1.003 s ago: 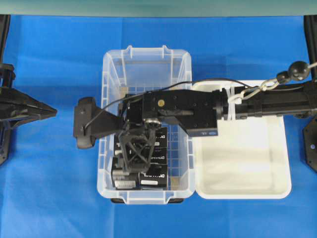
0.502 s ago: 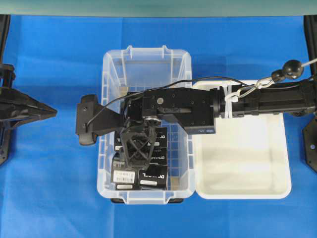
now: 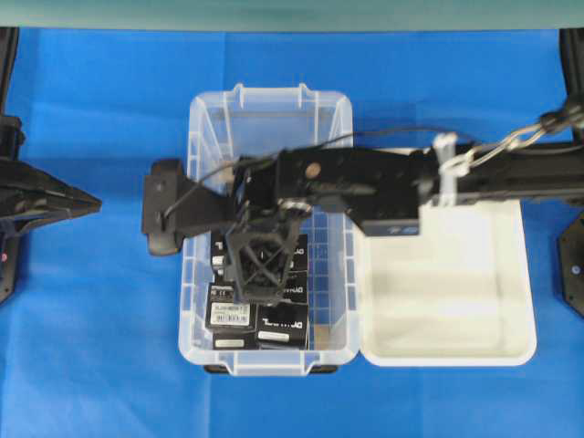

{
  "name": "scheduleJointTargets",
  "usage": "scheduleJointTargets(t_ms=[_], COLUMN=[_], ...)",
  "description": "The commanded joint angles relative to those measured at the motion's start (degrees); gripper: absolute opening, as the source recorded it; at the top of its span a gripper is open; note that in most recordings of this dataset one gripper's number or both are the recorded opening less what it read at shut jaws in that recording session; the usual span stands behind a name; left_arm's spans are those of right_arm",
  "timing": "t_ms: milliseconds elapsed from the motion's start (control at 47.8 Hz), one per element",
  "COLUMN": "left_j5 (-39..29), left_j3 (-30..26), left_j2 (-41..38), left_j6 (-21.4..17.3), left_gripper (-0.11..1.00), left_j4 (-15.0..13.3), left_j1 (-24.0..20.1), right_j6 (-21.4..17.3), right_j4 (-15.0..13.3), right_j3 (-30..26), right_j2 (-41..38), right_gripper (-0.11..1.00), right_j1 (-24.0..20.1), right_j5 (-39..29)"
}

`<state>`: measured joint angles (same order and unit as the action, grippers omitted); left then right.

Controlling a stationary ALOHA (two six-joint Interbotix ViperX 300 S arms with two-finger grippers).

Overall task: Pick the box from inside the plastic case
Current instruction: 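Lift the black box out of the case and carry it right to the tray, then lower the box beside the other box in the tray and open the gripper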

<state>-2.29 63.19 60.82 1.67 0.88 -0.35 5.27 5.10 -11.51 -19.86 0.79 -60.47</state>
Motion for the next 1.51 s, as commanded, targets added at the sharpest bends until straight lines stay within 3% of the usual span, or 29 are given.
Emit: scheduleJointTargets(t_ms=[0,188,439,543,732,941,1150,1317,1484], left_j5=[0.3,0.3,0.2,0.2,0.2,0.2,0.2,0.1,0.2], left_j3=[-1.8,-1.8,-1.7,-1.7,-1.8,-1.8,-2.0,-2.0,-2.1], left_j2=[-0.1,-0.1,-0.3,-0.2,-0.1,-0.1,-0.1,-0.2,-0.1], left_j6=[0.0,0.0,0.0,0.0,0.0,0.0,0.0,0.1,0.0], left_gripper=[-0.04,-0.04,-0.04,-0.04,-0.04,-0.04,-0.04,-0.04,-0.04], left_j4=[0.1,0.1,0.1,0.1,0.1,0.1,0.1,0.1,0.1], left_j1=[0.0,0.0,-0.1,-0.4,-1.0,-1.5,-1.9,-1.9,-1.9], right_j6=[0.0,0.1,0.0,0.1,0.4,0.8,1.1,1.7,3.0], right_j4=[0.0,0.0,0.0,-0.3,-1.8,-1.8,-2.1,-4.1,-4.5], right_j3=[-1.5,-3.1,-0.2,3.6,18.0,39.7,55.2,62.4,65.8], right_j2=[4.0,11.9,23.3,28.6,40.0,49.4,52.5,51.6,48.1], right_gripper=[0.61,0.61,0.61,0.61,0.61,0.61,0.61,0.61,0.61], right_j1=[1.0,2.9,3.0,3.1,4.6,5.8,6.1,6.8,9.5], right_j5=[-1.8,-8.3,-17.5,-18.7,-18.6,-9.2,4.8,13.1,18.7])
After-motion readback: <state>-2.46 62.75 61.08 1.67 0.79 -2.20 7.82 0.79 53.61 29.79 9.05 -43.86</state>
